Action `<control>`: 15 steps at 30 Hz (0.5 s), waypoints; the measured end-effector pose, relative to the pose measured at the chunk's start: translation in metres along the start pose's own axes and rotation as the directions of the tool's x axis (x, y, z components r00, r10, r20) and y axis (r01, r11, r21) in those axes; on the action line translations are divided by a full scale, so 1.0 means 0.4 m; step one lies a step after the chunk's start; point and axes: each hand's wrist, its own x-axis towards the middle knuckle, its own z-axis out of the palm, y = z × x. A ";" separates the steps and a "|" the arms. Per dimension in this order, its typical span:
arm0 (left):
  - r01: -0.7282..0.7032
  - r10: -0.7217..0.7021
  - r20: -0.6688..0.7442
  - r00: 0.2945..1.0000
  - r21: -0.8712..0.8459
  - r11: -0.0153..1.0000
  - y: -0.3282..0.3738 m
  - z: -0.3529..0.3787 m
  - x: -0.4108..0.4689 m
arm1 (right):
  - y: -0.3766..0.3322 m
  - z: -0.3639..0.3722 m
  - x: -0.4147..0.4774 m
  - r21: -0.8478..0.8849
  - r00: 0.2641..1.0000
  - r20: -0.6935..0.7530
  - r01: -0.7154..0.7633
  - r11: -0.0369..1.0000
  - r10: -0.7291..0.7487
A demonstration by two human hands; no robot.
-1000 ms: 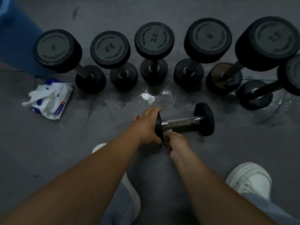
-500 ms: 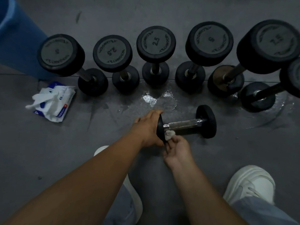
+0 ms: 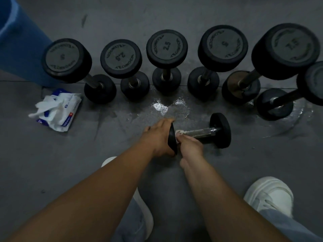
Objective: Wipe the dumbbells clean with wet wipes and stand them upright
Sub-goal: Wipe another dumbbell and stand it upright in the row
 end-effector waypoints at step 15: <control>-0.006 0.013 -0.019 1.000 0.316 0.949 0.053 -0.032 -0.008 | -0.087 -0.165 0.087 0.853 0.963 0.124 -0.226 0.470 0.239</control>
